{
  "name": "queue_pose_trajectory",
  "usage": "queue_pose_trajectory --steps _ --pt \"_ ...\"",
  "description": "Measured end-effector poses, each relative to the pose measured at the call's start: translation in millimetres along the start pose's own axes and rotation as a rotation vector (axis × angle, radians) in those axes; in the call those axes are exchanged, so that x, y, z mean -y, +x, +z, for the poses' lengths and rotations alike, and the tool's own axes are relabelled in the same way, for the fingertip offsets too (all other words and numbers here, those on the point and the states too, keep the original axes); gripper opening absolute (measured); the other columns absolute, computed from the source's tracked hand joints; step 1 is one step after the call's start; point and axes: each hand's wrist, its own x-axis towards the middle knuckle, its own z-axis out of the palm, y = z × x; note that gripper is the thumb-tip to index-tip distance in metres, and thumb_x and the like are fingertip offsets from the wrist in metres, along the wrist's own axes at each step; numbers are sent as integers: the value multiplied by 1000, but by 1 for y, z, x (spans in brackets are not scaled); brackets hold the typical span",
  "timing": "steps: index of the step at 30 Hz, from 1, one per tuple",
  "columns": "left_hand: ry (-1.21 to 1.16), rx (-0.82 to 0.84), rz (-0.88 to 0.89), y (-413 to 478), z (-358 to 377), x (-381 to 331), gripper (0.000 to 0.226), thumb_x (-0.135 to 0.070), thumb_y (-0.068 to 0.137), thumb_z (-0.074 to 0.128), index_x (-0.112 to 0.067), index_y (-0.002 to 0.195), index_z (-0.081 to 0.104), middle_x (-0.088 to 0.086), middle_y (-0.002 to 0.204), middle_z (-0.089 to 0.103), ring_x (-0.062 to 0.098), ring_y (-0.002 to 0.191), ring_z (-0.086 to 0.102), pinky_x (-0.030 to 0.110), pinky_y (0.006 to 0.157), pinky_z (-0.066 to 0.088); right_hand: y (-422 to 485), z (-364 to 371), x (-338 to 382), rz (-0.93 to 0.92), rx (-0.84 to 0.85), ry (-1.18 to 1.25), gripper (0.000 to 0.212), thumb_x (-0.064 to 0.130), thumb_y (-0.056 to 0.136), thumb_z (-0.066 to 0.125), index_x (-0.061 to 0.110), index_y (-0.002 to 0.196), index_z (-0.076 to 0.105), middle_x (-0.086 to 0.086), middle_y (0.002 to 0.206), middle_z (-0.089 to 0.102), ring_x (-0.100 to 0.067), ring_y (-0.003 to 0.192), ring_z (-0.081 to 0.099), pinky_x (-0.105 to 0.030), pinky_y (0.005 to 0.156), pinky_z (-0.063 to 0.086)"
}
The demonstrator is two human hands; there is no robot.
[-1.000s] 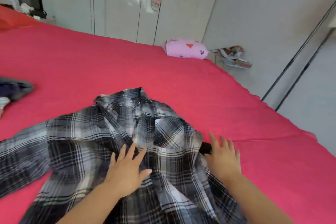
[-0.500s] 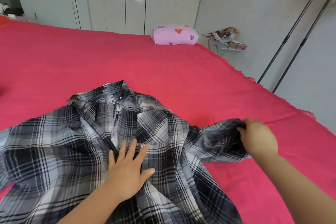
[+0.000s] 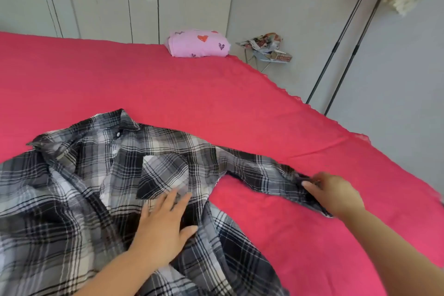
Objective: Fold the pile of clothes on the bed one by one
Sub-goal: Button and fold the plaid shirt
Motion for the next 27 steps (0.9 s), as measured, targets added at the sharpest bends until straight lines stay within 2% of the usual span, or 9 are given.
queue_pose_trajectory --steps 6,10,12,15,19,22,24,25,27 --pt "-21 -117 186 49 -11 -59 73 -47 95 39 -32 147 -10 -1 156 -15 21 145 -6 41 118 0 3 19 -34 179 -79 300 36 14 93 47 15 129 53 -24 118 59 -38 108 56 -39 88 42" --pt "45 -162 189 89 -9 -81 73 -30 97 44 -33 148 -8 1 157 -11 27 145 -3 44 118 7 9 17 -49 157 118 91 71 25 84 64 29 145 28 -18 134 39 -37 122 44 -38 102 36" --pt "115 -153 168 106 -7 -87 71 -21 97 44 -34 148 -4 2 158 -7 29 145 -5 48 117 5 15 19 -51 85 166 7 75 29 83 65 31 145 24 -15 140 36 -34 129 37 -35 107 30" --pt "241 -135 162 121 -1 -90 62 -7 95 41 -30 148 17 3 156 16 30 144 3 49 115 2 19 24 -49 13 228 65 61 23 82 64 26 138 39 -10 134 41 -30 125 43 -30 104 35" --pt "323 -131 174 121 9 -85 45 0 88 40 -26 121 58 -5 123 59 19 124 43 42 117 12 18 26 -41 -49 129 62 30 9 83 56 14 113 56 -11 107 51 -30 105 54 -31 85 40" --pt "340 -129 183 117 5 -80 45 4 84 39 -22 112 63 -7 98 65 15 105 56 38 118 11 24 14 -50 -22 -39 83 27 0 81 51 11 104 61 -11 94 49 -36 95 57 -38 78 44" --pt "349 -142 198 115 -3 -73 44 5 82 37 -20 109 62 -10 74 55 14 97 60 37 118 9 32 -1 -62 31 -137 119 26 -5 78 51 9 95 65 -18 97 56 -37 91 57 -36 73 42" --pt "345 -153 201 114 -6 -70 44 6 82 37 -20 109 60 -11 71 52 14 94 61 37 118 9 36 -9 -67 68 -170 138 26 -6 77 52 8 91 67 -21 97 59 -37 88 57 -33 70 39" --pt "307 -173 212 113 -7 -68 46 6 81 37 -20 114 57 -9 85 63 13 96 62 34 119 8 45 -23 -76 131 -217 175 28 -8 74 51 9 86 69 -22 95 63 -35 82 58 -29 66 35"
